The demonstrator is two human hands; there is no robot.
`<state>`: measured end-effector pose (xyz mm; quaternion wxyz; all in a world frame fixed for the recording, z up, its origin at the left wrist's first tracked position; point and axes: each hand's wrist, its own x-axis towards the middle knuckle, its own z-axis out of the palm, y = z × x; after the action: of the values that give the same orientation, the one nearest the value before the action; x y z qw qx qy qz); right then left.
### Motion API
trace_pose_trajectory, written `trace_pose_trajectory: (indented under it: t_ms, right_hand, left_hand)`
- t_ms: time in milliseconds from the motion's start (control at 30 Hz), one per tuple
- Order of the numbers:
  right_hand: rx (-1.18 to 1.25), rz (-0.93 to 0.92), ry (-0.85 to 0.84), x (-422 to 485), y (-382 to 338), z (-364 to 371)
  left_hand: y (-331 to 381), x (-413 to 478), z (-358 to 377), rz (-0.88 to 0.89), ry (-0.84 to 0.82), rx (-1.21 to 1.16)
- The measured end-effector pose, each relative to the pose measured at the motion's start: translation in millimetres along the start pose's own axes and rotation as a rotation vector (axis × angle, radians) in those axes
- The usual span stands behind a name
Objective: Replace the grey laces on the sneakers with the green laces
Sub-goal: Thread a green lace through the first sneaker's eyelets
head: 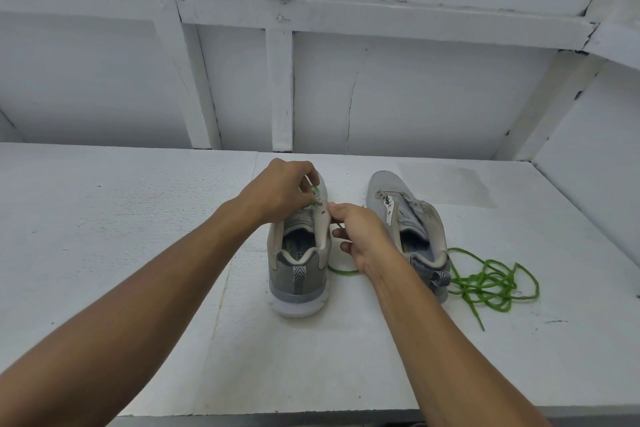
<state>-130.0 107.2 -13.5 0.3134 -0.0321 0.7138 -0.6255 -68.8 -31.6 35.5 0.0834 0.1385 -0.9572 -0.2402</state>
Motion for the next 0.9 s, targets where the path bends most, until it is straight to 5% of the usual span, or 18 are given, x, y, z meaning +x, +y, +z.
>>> trace_pose_trajectory:
  t_ms: [900]
  right_hand:
    - [-0.073,-0.041,-0.022,-4.1,-3.3,-0.1]
  left_hand:
    - [4.0,9.9,4.1,0.018,-0.017,0.043]
